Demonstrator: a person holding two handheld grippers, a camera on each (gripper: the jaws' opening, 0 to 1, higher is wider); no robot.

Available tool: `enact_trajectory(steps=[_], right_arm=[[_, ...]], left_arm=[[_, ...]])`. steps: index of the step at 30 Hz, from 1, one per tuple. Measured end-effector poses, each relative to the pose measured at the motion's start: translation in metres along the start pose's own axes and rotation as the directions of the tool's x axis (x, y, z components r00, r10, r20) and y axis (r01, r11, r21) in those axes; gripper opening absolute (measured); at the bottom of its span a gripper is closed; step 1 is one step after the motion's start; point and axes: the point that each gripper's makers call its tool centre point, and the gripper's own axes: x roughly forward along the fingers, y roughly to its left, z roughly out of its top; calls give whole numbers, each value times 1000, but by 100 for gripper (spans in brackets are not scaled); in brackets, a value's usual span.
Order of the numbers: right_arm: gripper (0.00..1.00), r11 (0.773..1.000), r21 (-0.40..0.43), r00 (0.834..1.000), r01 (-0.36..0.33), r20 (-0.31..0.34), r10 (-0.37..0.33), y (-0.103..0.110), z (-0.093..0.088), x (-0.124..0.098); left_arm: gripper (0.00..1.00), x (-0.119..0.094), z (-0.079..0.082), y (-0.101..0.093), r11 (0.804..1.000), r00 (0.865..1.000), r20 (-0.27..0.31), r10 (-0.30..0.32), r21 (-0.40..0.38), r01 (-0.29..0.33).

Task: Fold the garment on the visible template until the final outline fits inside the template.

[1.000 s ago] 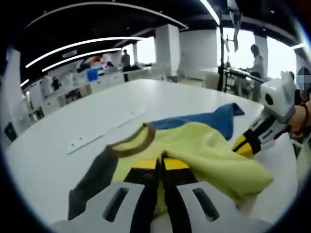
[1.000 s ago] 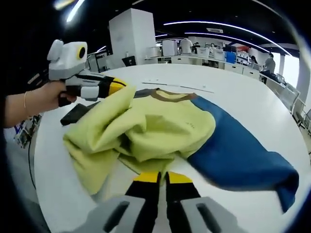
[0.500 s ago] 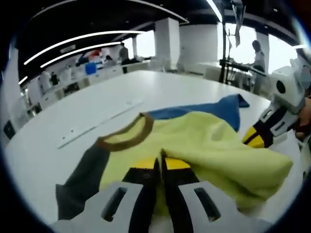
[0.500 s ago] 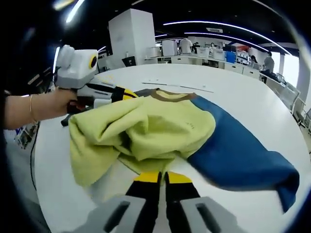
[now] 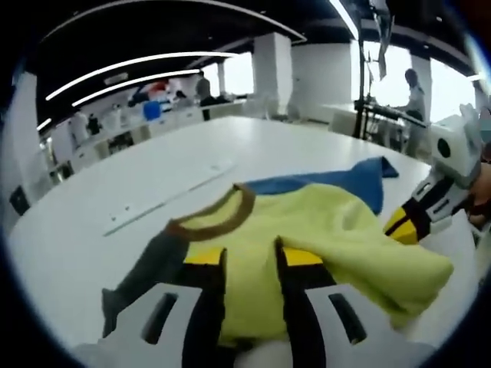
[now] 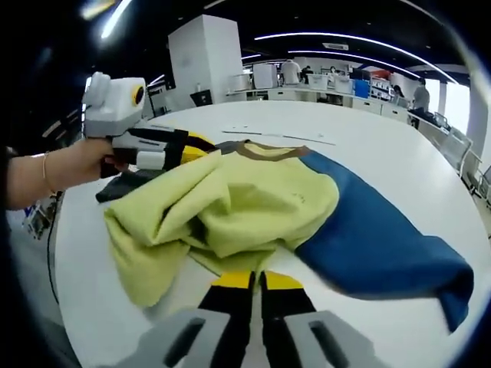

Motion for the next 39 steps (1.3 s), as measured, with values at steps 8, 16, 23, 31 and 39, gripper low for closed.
enact_trajectory(steps=[8,16,23,31,39], right_arm=[[0,1000,18,1000,-3,-1,3,1,0,-1],[0,1000,18,1000,-3,-3,3,0,0,0],[0,1000,19,1000,-1,-3,1,1,0,-1],[0,1000,31,1000,3,-3,-3,2,0,-1],[0,1000,25,1000,6,-3,-6,-2,0,1]], left_arm=[[38,-24,3,-2,999,1000,2,-31,17,31],[52,-48,-6,-15,995,996,-2,-93,23,93],[56,-61,-20,-16,995,995,-20,-98,-15,97],[45,-69,-52,-32,997,995,-67,-76,-32,74],[36,-62,-59,-46,989,995,-55,-79,-132,71]])
